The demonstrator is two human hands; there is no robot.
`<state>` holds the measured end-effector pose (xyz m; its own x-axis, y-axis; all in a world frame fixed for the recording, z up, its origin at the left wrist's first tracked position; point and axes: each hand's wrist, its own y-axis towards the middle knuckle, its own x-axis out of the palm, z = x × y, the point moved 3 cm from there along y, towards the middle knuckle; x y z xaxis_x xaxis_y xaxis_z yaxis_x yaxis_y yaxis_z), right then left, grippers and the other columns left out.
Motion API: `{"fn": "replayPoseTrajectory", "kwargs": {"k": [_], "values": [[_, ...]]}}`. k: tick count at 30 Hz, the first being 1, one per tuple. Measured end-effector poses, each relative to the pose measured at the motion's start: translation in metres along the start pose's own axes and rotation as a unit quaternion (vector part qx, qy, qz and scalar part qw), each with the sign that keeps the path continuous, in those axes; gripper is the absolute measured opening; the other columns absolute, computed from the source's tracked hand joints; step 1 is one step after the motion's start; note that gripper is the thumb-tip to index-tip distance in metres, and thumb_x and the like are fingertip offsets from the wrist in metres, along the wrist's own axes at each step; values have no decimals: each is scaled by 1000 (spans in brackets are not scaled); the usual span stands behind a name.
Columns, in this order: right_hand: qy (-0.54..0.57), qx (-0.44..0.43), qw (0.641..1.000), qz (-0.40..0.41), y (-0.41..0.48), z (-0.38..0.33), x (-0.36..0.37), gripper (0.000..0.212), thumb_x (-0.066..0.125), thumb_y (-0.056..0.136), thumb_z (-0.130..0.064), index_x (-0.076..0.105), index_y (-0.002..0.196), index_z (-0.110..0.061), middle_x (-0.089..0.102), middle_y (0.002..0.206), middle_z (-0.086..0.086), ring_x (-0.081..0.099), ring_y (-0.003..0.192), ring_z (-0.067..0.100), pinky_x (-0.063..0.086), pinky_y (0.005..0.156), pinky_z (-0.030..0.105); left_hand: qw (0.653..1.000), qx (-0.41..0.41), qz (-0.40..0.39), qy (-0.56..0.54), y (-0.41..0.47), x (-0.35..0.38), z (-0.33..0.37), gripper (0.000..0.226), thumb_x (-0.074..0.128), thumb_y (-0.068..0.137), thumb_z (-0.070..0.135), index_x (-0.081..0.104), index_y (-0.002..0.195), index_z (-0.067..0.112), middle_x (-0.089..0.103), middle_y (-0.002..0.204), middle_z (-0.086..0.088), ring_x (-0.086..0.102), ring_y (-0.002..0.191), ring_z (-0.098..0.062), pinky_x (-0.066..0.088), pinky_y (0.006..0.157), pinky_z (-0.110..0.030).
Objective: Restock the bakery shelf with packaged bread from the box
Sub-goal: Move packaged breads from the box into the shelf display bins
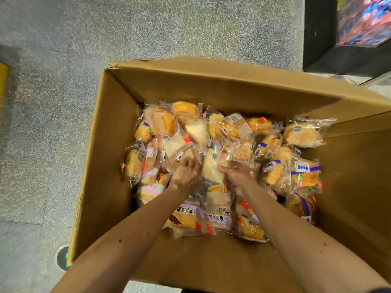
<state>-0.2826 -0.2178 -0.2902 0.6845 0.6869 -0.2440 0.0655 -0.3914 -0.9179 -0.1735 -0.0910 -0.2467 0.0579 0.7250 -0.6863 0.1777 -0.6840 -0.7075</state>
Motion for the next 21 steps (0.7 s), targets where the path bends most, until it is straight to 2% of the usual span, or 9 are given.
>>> {"fn": "replayPoseTrajectory", "kwargs": {"k": [2, 6, 8, 10, 11, 13, 17, 19, 21], "values": [[-4, -4, 1000, -3, -4, -1, -1, 43, 86, 74, -17, 58, 106, -7, 66, 106, 11, 63, 101, 27, 54, 92, 43, 999, 8, -12, -35, -7, -1, -3, 33, 39, 104, 16, 47, 134, 5, 59, 126, -13, 57, 114, -28, 41, 90, -38], [-22, -18, 999, -44, -18, -2, -7, 26, 79, 83, -13, 53, 82, -17, 57, 70, 4, 56, 55, 14, 46, 43, 24, 997, 18, -30, -66, -29, -13, -11, 35, 62, 90, 23, 62, 120, 4, 72, 90, -9, 70, 77, -22, 40, 60, -27], [-10, -18, 998, -65, -32, -5, -15, 22, 79, 82, -12, 62, 95, -8, 66, 87, 16, 64, 68, 18, 57, 57, 35, 995, 9, -11, -96, -35, -13, -15, 52, 63, 79, 43, 67, 115, 6, 70, 85, -15, 69, 73, -24, 24, 47, -23], [5, -7, 996, -88, -49, -10, -26, 31, 79, 82, -14, 64, 108, -3, 70, 103, 16, 67, 83, 22, 59, 74, 40, 997, 34, 9, -68, -43, -17, -17, 46, 35, 98, 35, 54, 130, 6, 65, 114, -16, 65, 102, -28, 44, 68, -23], [3, -3, 995, -102, -61, -13, -33, 25, 77, 85, -16, 66, 105, -6, 70, 97, 11, 65, 78, 19, 57, 69, 34, 996, 15, 33, -76, -47, -18, -21, 37, 32, 104, 26, 50, 132, 9, 63, 121, -12, 63, 107, -27, 47, 79, -28], [4, 4, 992, -129, -77, -13, -45, 26, 74, 87, -18, 66, 109, -5, 66, 82, 7, 59, 66, 17, 49, 61, 30, 984, -57, 42, -160, -63, -41, -36, 30, 41, 104, 27, 50, 130, 14, 62, 128, -5, 66, 103, -22, 48, 80, -29], [66, -10, 983, -174, -121, -15, -69, 26, 65, 92, -7, 60, 118, -8, 70, 98, 9, 67, 86, 21, 56, 77, 37, 940, -127, 37, -314, -91, -60, -50, 57, 59, 94, 48, 45, 141, 18, 67, 100, 3, 58, 70, -4, 37, 57, -10], [88, -28, 978, -187, -140, -14, -85, 33, 64, 92, -4, 57, 123, -11, 69, 114, 12, 67, 103, 25, 56, 89, 45, 920, -151, 47, -358, -103, -66, -48, 67, 60, 89, 58, 43, 142, 21, 68, 106, -3, 65, 94, -19, 46, 74, -25], [107, -45, 975, -188, -160, -8, -105, 38, 67, 90, -5, 56, 125, -15, 68, 120, 12, 66, 109, 27, 57, 86, 48, 883, -162, 67, -435, -115, -78, -41, 70, 63, 84, 61, 47, 140, 22, 68, 110, -8, 62, 107, -27, 47, 85, -32]]}}
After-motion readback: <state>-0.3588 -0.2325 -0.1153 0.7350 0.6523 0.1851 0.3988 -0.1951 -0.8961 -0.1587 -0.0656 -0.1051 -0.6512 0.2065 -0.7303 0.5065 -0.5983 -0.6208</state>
